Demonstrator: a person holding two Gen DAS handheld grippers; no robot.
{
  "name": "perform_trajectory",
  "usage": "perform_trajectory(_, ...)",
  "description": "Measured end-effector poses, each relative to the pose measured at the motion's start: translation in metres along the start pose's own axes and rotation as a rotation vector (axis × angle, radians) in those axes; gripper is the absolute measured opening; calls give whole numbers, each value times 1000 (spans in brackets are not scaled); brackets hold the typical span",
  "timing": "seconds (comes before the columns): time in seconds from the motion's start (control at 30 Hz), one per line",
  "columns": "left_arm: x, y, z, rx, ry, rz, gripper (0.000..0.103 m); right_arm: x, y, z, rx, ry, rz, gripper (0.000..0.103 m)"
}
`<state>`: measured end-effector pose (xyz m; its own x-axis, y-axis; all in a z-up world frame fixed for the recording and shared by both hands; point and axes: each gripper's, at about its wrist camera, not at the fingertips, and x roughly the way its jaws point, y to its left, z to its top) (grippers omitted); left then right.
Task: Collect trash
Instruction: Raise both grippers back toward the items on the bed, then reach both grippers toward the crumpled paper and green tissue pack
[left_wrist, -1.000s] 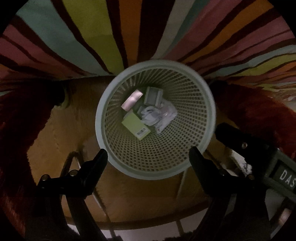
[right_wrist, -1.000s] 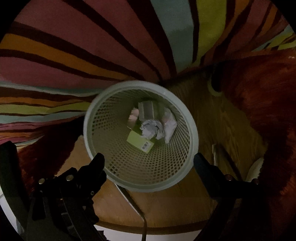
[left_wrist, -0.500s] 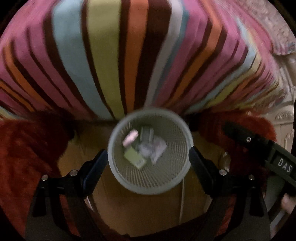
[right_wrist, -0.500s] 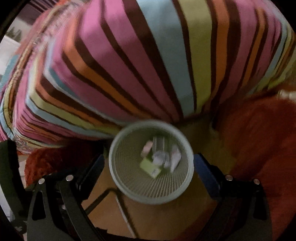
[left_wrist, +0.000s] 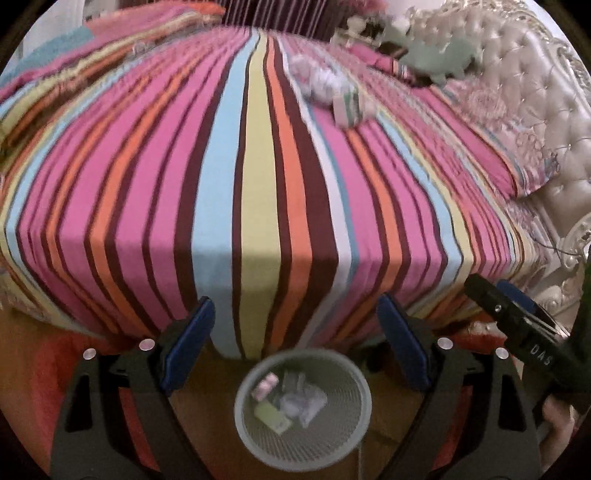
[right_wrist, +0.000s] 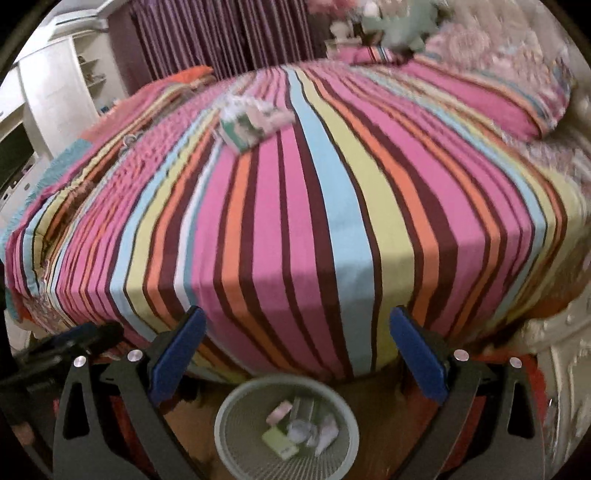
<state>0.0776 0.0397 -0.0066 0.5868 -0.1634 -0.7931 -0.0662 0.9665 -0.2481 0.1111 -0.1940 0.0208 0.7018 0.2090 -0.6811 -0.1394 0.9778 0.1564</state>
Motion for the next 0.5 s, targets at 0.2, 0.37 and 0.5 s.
perform_trajectory(0.2,-1,-4,27,72,-59,35,87,4,0,27,3,-30,13,95)
perform_trajectory(0.37,14,1,48,54,-53,35,87,8,-2,38,-8,-27,15,95)
perform_trajectory(0.5,26,3,66,49,-54,37,87,17,-3,45,-6,-37,11,95)
